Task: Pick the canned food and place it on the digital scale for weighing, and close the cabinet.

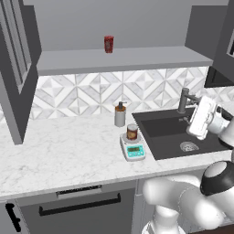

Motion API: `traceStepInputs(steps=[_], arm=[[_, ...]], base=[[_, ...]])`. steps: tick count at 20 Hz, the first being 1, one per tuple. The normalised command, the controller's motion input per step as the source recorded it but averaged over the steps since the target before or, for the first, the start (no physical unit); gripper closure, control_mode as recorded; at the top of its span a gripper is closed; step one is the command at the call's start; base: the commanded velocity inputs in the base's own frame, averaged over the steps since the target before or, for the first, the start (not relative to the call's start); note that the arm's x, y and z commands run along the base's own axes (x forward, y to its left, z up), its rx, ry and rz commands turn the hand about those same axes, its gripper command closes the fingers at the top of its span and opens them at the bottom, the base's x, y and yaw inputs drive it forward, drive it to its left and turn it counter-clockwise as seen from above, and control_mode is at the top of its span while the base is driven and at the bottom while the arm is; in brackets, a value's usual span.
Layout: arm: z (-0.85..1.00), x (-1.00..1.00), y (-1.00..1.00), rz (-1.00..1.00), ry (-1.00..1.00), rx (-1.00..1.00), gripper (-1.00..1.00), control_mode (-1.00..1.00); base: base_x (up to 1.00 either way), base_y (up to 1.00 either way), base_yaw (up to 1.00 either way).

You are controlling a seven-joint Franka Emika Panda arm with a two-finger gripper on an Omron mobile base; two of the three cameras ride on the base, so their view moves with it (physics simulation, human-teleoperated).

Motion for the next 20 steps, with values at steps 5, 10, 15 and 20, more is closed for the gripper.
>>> traceStepInputs(steps=[5, 10, 15, 20], arm=[[0.11, -0.31, -0.85, -0.11, -0.08, 0.13, -1.00, -1.00], [-0.15, -0.25, -0.48, -0.07, -0.18, 0.19, -1.00, -1.00], [0.01, -0.14, -0.77, -0.01, -0.04, 0.08, -1.00, -1.00], [0.02, -0.10, -0.98, 0.00, 0.00, 0.08, -1.00, -1.00]], base=[[0.00, 0.00, 0.00], [0.00, 0.00, 0.00], [0.00, 0.00, 0.00], [0.00, 0.00, 0.00]])
